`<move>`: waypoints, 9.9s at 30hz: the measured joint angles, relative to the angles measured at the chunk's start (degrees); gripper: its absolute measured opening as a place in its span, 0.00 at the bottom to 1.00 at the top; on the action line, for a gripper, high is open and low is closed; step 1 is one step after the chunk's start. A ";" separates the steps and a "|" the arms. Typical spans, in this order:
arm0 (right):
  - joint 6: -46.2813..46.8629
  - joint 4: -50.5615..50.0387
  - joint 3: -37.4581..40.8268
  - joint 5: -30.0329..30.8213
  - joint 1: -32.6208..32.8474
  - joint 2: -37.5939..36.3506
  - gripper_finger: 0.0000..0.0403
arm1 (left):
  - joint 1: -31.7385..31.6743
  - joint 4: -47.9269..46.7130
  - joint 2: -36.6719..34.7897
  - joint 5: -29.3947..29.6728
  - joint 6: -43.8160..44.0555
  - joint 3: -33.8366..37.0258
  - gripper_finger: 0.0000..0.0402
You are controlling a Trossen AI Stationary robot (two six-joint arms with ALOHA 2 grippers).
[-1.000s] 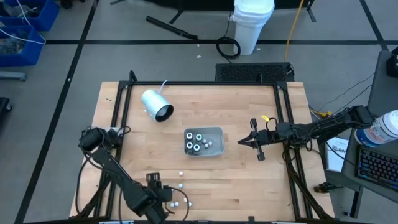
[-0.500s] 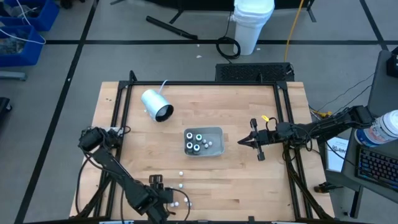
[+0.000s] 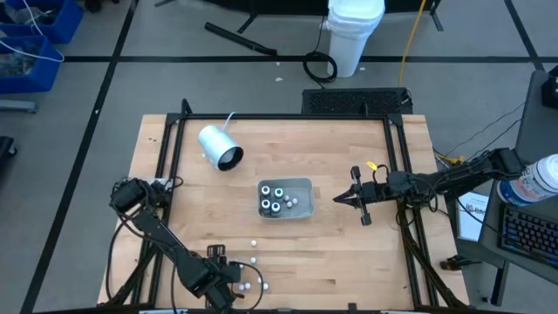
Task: Pick & Place food coloring
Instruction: Put the small blue food coloring bottle into the gray bin, then put the small black food coloring bottle into the gray bin
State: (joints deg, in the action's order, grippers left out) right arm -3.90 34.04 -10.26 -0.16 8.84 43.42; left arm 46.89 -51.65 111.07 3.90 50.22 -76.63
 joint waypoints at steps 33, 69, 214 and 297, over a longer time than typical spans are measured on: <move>0.00 1.16 0.00 0.09 0.00 0.00 0.00 | -2.70 2.26 0.00 -3.67 -0.62 0.32 0.40; 1.72 0.39 0.00 0.07 0.00 0.00 0.00 | -12.83 -3.42 -20.76 -1.40 -6.56 0.25 0.19; 0.20 -2.82 0.00 0.04 0.00 -0.02 0.00 | -32.91 -21.47 7.69 9.53 -52.43 -46.03 0.43; -1.53 0.48 0.00 4.83 -0.22 0.11 0.00 | -22.80 85.36 -77.99 16.11 -60.73 76.05 0.12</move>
State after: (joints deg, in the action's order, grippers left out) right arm -5.43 34.52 -10.26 4.67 8.62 43.53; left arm 24.10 33.71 33.08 20.01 -10.51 -0.58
